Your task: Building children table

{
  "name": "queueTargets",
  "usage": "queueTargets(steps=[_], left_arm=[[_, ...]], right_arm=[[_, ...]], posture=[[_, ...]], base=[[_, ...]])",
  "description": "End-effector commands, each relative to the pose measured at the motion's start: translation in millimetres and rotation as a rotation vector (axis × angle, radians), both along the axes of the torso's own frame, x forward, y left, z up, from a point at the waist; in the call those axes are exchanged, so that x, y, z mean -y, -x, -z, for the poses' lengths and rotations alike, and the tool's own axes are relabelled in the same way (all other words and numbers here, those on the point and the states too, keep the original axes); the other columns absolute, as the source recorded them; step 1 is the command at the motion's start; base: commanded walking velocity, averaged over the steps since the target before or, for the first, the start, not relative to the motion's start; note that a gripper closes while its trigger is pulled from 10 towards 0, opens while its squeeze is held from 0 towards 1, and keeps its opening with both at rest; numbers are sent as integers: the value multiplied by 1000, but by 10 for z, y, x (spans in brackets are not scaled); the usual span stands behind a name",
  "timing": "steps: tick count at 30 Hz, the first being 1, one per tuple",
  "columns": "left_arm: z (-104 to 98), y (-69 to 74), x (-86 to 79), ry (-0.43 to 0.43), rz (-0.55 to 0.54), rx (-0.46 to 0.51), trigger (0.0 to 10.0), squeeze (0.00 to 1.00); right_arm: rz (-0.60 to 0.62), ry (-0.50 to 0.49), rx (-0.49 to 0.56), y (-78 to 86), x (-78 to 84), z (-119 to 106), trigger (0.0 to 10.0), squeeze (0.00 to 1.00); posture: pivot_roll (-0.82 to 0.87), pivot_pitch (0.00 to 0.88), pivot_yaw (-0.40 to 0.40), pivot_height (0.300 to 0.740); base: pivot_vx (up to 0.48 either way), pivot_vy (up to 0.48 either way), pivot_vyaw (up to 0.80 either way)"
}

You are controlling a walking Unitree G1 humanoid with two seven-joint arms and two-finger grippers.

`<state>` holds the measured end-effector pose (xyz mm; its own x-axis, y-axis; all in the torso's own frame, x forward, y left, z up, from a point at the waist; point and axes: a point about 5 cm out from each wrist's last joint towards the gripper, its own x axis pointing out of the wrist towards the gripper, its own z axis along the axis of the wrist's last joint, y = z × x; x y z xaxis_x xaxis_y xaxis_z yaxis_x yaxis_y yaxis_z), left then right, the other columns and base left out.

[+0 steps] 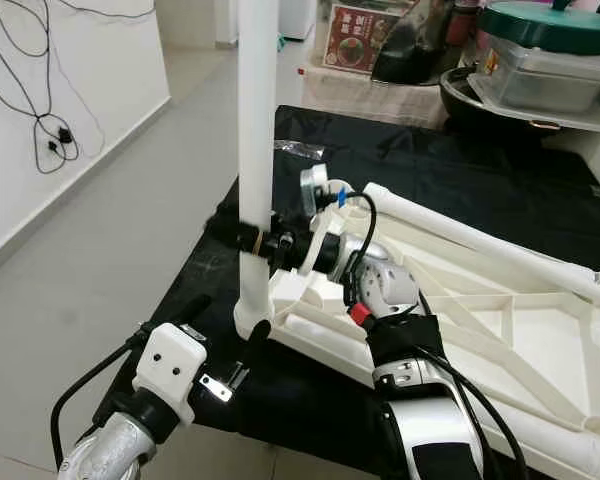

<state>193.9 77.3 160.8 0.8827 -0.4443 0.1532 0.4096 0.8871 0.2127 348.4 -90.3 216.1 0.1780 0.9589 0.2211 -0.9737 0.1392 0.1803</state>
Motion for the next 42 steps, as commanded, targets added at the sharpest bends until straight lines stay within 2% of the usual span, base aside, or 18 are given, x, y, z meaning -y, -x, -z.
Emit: queueTargets(steps=[1, 10, 13, 14, 15, 20, 23, 26, 28, 29, 31, 32, 35, 37, 38, 39, 40, 42], left_arm=[[12, 1, -4, -11, -6, -1, 10000, 0], [13, 14, -8, -11, -3, -3, 10000, 0], [13, 13, -13, -12, -3, -4, 10000, 0], [14, 12, -16, -13, -3, -4, 10000, 0], [14, 12, -16, -13, -3, -4, 10000, 0], [17, 8, -7, -13, 0, -4, 10000, 0], [17, 6, -7, -13, 1, -4, 10000, 0], [18, 5, -6, -13, 1, -4, 10000, 0], [18, 5, -5, -13, 1, -4, 10000, 0], [18, 4, -5, -13, 1, -4, 10000, 0], [20, 5, -4, -13, 0, -5, 10000, 0], [21, 6, -3, -13, 0, -5, 10000, 0], [24, 6, -3, -13, 0, -5, 10000, 0], [24, 6, -3, -13, 0, -5, 10000, 0], [26, 7, -2, -13, 0, -5, 10000, 0], [28, 8, -1, -13, 0, -5, 10000, 0], [28, 8, -1, -13, 0, -5, 10000, 0], [28, 11, 2, -13, 1, -4, 10000, 0]], right_arm=[[61, 50, -47, -51, -127, 111, 0, 0], [612, 103, -16, -325, -33, 94, 0, 0], [859, 159, -20, -390, 99, 139, 0, 0], [1062, 205, -49, -415, 250, 206, 0, 0], [1062, 205, -49, -415, 250, 206, 0, 0], [1641, 291, -209, -209, 698, 382, 0, 0], [1686, 294, -264, -149, 657, 416, 0, 0], [1671, 276, -281, -148, 597, 407, 0, 0], [1632, 226, -286, -164, 515, 372, 1373, 0], [1554, 155, -271, -200, 408, 307, 10000, 0], [1470, 71, -232, -235, 299, 221, 10000, 0], [1402, 16, -186, -254, 221, 150, 10000, 1000], [1188, -96, -117, -275, 51, -1, 10000, 1000], [1188, -96, -117, -275, 51, -1, 10000, 1000], [992, -129, -114, -265, -31, -64, 10000, 0], [772, -138, -100, -229, -84, -104, 10000, 0], [772, -138, -100, -229, -84, -104, 10000, 0], [474, -126, -97, -127, -92, -120, 10000, 0]], posture=[[141, 65, -78, 740], [138, 70, -76, 740], [137, 70, -75, 740], [132, 69, -70, 740], [132, 69, -70, 740], [131, 70, -70, 740], [132, 71, -71, 740], [131, 71, -72, 740], [131, 71, -72, 740], [129, 71, -74, 740], [129, 70, -71, 740], [129, 70, -71, 740], [132, 67, -73, 740], [132, 67, -73, 740], [133, 61, -75, 740], [134, 59, -74, 740], [134, 59, -74, 740], [133, 55, -76, 740]], base=[[0, 0, 0], [0, 0, 0], [0, 0, 0], [0, 0, 0], [0, 0, 0], [0, 0, 0], [0, 0, 0], [0, 0, 0], [0, 0, 0], [0, 0, 0], [0, 0, 0], [0, 0, 0], [0, 0, 0], [0, 0, 0], [0, 0, 0], [0, 0, 0], [0, 0, 0], [0, 0, 0]])
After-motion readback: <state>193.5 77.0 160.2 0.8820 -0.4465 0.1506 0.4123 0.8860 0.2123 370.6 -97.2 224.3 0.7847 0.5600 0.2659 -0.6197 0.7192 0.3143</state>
